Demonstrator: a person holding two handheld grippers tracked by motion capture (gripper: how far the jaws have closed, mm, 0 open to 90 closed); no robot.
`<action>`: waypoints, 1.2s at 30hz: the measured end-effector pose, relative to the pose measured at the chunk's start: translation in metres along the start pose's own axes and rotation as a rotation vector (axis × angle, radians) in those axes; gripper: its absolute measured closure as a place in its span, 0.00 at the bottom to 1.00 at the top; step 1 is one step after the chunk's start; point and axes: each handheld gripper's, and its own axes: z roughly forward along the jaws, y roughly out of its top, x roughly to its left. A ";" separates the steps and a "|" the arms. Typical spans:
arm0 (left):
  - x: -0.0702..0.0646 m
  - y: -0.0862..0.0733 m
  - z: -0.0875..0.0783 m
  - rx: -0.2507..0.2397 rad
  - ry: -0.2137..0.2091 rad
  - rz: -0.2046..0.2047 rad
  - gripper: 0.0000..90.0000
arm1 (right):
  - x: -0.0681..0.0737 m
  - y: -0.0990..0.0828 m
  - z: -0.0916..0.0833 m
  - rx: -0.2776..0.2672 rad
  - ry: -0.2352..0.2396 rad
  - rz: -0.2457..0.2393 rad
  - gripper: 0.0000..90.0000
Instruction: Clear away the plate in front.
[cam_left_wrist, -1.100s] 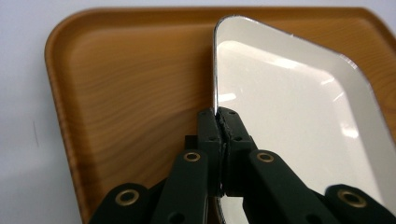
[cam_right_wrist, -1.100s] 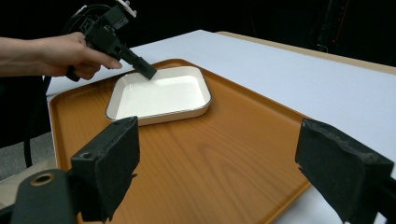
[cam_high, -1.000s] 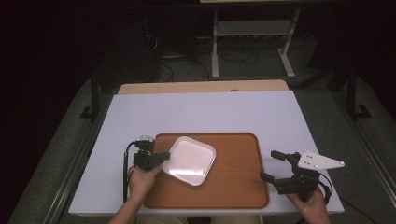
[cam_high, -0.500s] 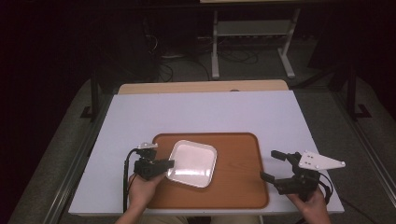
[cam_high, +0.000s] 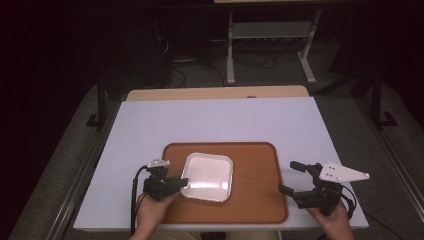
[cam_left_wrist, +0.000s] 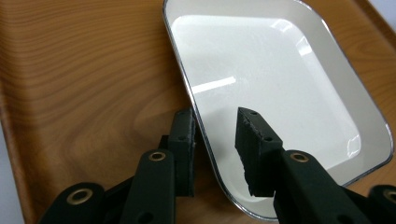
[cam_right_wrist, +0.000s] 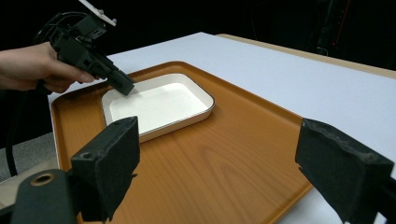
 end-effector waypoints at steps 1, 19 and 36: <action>-0.001 0.000 0.000 0.002 -0.003 0.008 0.75 | 0.000 0.000 0.000 0.000 0.000 0.001 0.15; -0.014 -0.004 0.001 -0.002 0.000 0.074 0.80 | 0.001 0.000 0.000 -0.001 -0.004 -0.001 0.15; -0.010 -0.003 -0.001 -0.028 -0.004 0.093 0.82 | 0.001 0.000 0.001 0.005 -0.007 0.001 0.15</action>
